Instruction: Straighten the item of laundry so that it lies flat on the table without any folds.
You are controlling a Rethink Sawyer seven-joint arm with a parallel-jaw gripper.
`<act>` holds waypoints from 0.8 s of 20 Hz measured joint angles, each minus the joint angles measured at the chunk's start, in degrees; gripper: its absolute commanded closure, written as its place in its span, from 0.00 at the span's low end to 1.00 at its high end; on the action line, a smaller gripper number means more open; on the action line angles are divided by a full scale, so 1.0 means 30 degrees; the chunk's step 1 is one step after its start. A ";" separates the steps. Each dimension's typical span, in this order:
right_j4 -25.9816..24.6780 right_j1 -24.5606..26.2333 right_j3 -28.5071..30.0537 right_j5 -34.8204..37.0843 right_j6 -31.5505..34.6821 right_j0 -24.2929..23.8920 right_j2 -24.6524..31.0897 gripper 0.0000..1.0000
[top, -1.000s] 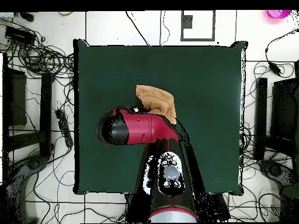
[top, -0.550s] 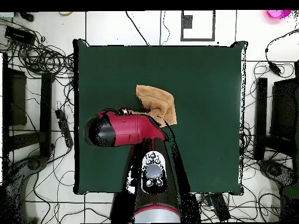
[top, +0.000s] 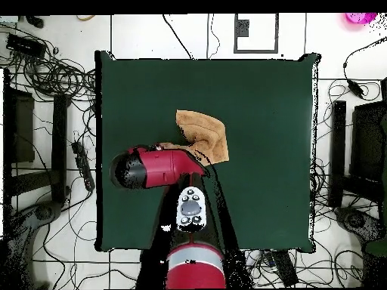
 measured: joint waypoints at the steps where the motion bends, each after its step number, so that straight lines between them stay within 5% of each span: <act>1: 0.0000 0.0181 -0.0093 0.0000 0.0000 0.0069 -0.0017 0.00; 16: 0.0659 0.2435 -0.0681 0.0004 0.0000 0.0487 -0.0022 0.00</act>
